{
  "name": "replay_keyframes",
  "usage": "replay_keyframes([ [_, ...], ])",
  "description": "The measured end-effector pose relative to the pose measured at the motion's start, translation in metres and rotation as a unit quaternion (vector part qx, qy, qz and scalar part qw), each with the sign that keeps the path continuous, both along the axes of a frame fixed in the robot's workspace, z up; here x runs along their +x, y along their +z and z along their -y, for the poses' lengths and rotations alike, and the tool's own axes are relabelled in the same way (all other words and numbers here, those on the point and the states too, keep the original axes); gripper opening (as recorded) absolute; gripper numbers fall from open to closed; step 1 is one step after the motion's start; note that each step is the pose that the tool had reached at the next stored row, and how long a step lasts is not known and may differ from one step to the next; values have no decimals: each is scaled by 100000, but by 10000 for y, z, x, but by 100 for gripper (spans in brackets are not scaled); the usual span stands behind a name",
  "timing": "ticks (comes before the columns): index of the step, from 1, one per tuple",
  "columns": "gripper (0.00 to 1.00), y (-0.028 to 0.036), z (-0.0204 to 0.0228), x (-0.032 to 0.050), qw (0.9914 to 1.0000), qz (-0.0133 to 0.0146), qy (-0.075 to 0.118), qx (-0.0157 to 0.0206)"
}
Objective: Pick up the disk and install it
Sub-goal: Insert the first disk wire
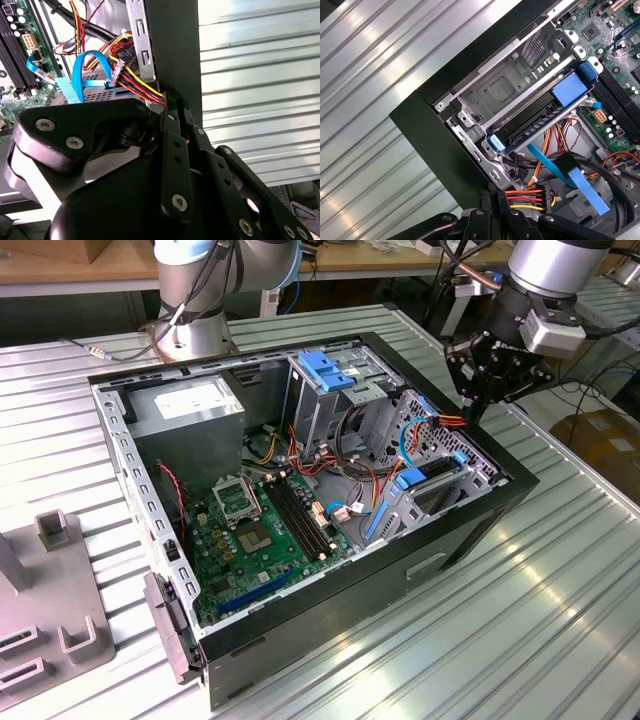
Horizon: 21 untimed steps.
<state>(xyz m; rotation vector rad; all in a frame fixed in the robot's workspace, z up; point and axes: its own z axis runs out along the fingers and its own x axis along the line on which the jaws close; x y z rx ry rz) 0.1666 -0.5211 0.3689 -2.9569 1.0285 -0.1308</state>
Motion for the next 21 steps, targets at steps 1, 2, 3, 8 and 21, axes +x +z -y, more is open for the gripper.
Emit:
replay_keyframes([
  [1,16,-1,1,-15,100000,-1,-2,6],
  [2,16,-1,0,-37,100000,2,-27,6],
  [3,16,-1,0,-52,100000,1,-69,13],
  [8,16,-1,1,-74,99986,4,-1651,11],
  [21,16,0,1,-110,99761,3,-6910,4],
])
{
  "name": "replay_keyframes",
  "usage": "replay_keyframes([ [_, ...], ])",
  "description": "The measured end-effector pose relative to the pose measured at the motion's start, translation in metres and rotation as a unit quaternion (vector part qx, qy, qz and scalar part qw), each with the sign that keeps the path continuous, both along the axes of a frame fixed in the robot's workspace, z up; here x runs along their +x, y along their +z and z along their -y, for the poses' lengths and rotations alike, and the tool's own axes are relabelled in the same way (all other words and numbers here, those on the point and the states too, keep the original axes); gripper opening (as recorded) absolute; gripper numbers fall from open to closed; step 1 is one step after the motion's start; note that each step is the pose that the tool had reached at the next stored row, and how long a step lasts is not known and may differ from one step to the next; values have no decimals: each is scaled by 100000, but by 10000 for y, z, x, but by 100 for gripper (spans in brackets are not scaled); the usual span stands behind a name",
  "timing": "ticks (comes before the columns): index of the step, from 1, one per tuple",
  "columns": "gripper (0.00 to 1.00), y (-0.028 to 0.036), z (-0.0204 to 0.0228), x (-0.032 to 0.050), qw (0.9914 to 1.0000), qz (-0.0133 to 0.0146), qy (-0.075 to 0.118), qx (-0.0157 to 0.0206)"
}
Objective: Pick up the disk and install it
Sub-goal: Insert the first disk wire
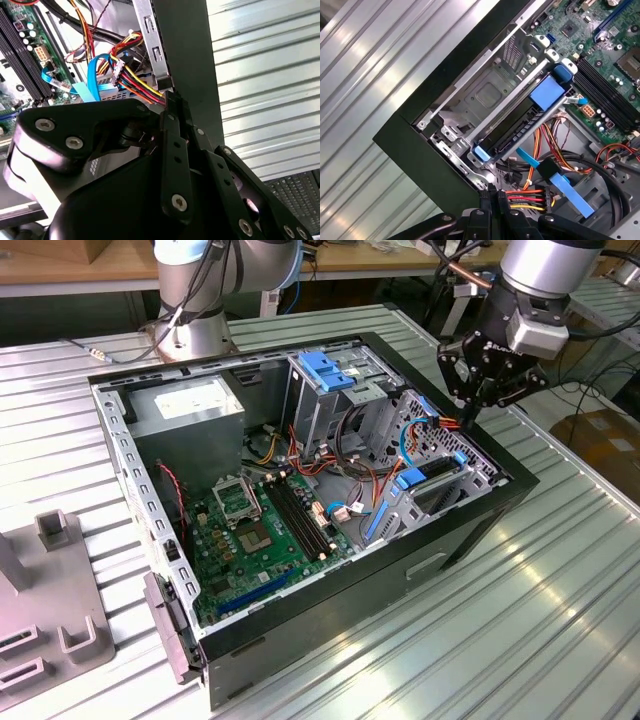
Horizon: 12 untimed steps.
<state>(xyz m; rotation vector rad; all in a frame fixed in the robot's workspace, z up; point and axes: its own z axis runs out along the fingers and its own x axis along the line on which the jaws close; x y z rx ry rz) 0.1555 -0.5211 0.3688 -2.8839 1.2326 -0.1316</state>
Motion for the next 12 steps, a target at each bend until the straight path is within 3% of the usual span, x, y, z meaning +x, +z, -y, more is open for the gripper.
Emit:
replay_keyframes([
  [7,16,-1,0,0,99908,1,-4291,7],
  [12,16,-1,0,-2,99645,2,-8420,3],
])
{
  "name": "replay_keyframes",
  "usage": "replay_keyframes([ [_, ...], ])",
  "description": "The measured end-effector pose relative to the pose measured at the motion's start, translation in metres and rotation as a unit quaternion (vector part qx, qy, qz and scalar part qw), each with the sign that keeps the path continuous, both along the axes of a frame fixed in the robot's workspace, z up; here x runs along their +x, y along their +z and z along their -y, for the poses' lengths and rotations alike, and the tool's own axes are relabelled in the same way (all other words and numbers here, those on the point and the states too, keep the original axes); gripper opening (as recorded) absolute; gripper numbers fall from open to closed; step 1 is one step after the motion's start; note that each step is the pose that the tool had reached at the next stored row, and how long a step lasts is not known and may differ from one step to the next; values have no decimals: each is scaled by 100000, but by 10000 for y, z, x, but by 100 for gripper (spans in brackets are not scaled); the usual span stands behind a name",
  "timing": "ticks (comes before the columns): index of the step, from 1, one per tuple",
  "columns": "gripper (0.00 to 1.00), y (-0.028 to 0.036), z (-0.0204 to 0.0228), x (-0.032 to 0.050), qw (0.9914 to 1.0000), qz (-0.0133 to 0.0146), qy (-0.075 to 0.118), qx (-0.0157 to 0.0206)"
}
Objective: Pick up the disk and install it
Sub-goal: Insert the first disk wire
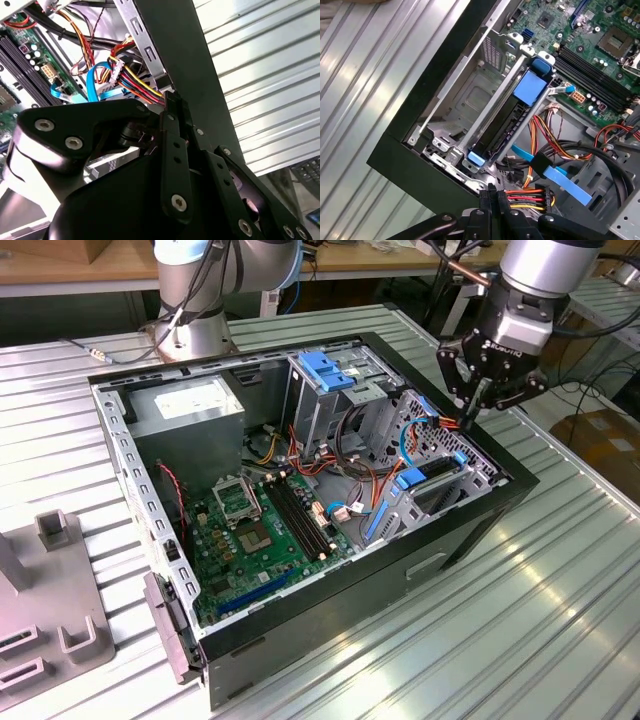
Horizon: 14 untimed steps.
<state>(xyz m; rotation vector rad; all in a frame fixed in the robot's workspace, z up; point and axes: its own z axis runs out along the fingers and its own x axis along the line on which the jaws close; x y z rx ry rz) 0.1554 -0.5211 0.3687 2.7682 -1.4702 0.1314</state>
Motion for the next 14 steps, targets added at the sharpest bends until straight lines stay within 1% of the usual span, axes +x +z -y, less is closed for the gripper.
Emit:
replay_keyframes([
  [3,16,-1,0,-1,99984,-1,-1807,4],
  [6,16,0,0,-3,99936,-2,-3570,2],
  [8,16,-1,0,-3,99889,-2,-4702,3],
  [11,16,-1,0,-4,99780,-3,-6628,2],
  [14,16,0,0,-4,99675,-1,-8057,2],
])
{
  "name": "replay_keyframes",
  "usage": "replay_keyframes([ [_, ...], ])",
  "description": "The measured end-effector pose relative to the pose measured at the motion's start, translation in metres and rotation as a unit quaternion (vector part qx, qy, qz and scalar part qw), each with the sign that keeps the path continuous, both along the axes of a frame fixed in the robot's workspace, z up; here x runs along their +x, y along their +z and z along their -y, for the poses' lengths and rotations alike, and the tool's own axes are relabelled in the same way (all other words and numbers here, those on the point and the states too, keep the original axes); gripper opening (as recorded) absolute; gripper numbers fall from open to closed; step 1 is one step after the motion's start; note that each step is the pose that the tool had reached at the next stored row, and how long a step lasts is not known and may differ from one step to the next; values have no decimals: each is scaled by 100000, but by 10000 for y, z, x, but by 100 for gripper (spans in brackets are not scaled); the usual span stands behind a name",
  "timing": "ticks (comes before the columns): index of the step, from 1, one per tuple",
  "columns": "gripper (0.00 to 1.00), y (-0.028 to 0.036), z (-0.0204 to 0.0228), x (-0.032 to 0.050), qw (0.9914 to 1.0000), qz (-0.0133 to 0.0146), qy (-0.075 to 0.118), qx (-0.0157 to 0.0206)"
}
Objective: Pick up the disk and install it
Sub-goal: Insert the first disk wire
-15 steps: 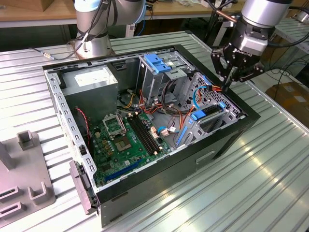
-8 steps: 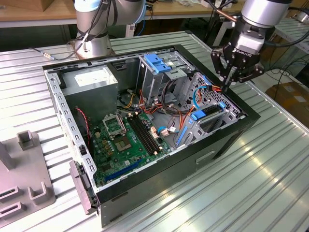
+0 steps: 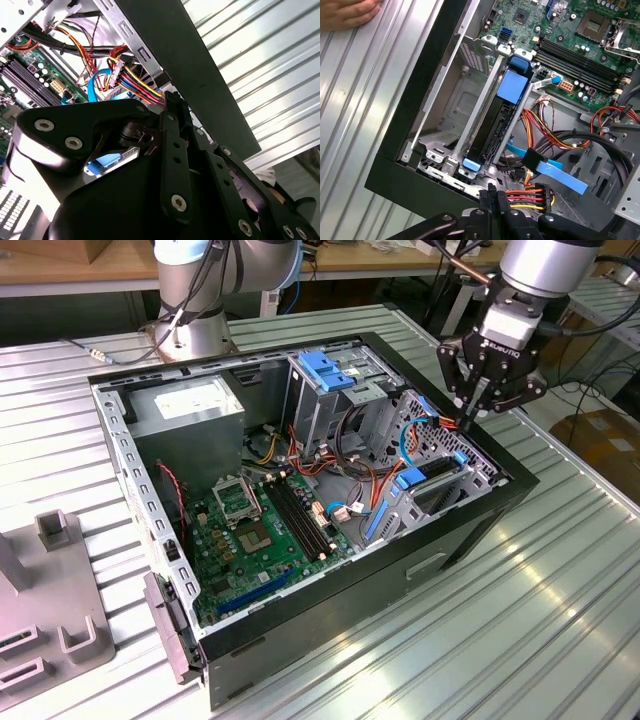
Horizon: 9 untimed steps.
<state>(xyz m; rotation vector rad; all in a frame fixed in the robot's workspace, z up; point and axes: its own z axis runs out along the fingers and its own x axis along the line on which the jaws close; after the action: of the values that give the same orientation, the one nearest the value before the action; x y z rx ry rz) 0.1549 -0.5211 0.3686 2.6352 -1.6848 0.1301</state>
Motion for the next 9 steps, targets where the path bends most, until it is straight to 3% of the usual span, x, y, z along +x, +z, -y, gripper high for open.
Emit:
replay_keyframes([
  [9,16,0,0,-25,99946,0,-3295,0],
])
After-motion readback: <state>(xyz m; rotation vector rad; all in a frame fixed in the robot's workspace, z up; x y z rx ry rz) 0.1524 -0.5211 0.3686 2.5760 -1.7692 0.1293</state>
